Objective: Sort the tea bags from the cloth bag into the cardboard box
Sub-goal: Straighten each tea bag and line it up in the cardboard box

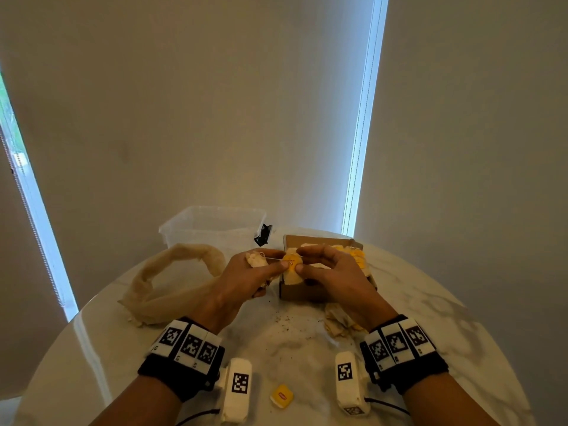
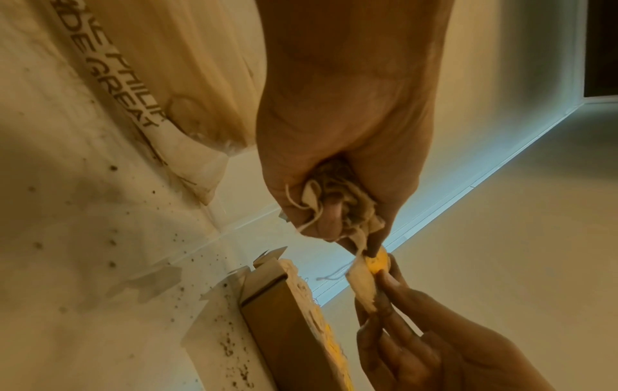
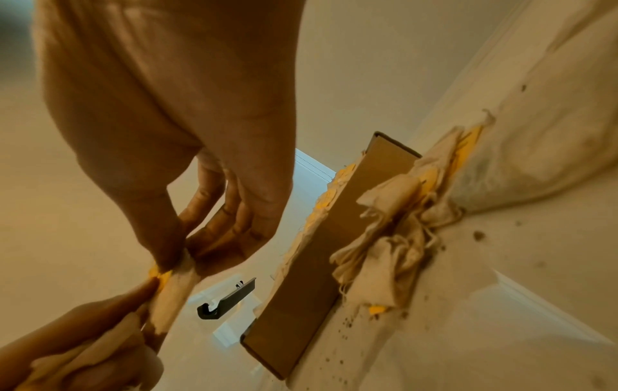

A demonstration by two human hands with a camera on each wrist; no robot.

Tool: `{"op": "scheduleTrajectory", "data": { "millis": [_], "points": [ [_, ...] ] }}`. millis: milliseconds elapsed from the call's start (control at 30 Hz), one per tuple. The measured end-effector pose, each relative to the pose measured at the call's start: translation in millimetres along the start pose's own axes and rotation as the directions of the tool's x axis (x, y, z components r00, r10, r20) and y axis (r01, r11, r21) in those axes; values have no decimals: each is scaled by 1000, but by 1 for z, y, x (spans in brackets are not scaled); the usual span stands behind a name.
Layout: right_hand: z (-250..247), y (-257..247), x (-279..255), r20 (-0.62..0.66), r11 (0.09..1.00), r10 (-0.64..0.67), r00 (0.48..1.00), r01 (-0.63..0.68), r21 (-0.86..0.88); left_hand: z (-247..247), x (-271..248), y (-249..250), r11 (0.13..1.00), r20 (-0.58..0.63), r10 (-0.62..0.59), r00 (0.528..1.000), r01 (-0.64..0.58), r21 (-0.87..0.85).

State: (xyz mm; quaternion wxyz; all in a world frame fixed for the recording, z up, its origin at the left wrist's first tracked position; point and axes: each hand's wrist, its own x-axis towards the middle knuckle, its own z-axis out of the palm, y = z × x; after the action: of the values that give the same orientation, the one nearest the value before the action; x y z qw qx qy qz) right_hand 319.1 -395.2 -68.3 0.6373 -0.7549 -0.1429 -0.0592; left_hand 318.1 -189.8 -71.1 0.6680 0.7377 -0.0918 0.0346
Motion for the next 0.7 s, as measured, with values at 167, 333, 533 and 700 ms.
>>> {"op": "scheduleTrajectory", "data": {
  "millis": [167,333,533,700],
  "points": [
    [-1,0,-1,20,1000,-6,1000,6,6,-1,-1,0,998,31,-17,999,15,58],
    [0,3,2,-68,998,-39,997,43,56,1,-2,0,995,53,-57,997,53,84],
    [1,5,2,11,999,-38,999,38,31,-2,1,-1,986,67,-78,995,67,155],
    [-2,3,1,24,999,-49,999,49,-2,-2,0,0,985,56,-66,996,56,165]
  ]
}}
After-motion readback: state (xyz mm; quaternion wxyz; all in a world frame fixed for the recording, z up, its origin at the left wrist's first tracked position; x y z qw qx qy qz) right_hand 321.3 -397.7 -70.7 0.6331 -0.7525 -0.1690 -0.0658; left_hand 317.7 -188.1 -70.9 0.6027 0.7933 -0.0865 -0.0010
